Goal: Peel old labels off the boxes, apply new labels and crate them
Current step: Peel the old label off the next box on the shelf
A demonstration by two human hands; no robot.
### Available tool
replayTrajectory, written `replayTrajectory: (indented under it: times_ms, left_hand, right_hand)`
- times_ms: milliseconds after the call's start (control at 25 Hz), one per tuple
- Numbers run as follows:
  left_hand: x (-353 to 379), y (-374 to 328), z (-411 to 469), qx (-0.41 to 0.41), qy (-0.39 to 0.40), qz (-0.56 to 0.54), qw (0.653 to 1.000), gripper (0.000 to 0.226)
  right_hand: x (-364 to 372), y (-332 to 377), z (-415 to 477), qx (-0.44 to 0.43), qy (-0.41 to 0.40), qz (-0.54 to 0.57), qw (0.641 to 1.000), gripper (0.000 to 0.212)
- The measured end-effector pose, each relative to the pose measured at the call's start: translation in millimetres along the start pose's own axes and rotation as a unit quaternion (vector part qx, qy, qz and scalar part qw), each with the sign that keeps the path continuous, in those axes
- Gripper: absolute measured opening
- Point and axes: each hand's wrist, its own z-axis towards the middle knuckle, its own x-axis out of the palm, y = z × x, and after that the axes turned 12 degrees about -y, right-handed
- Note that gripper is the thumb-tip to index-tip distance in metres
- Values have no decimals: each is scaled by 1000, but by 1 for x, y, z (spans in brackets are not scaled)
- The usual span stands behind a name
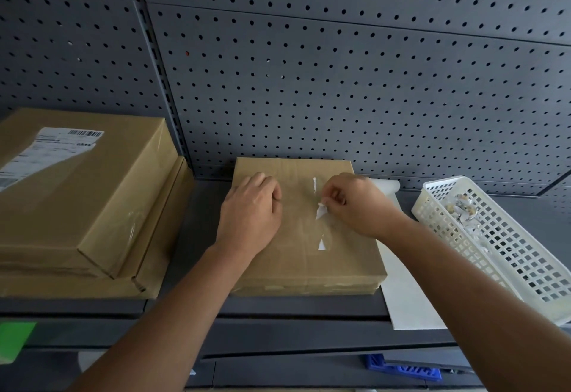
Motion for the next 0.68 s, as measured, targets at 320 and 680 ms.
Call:
replayTrajectory:
  times_ms: [320, 680]
  left_hand:
    - [-1, -1, 1, -1, 8, 1, 1000, 12]
    - [-2, -3, 1, -5, 14, -1, 1000, 13]
  right_hand:
    - [-3, 16, 16, -29, 90, -142, 985, 9]
    - [-6, 17, 16, 19, 120, -103, 987, 12]
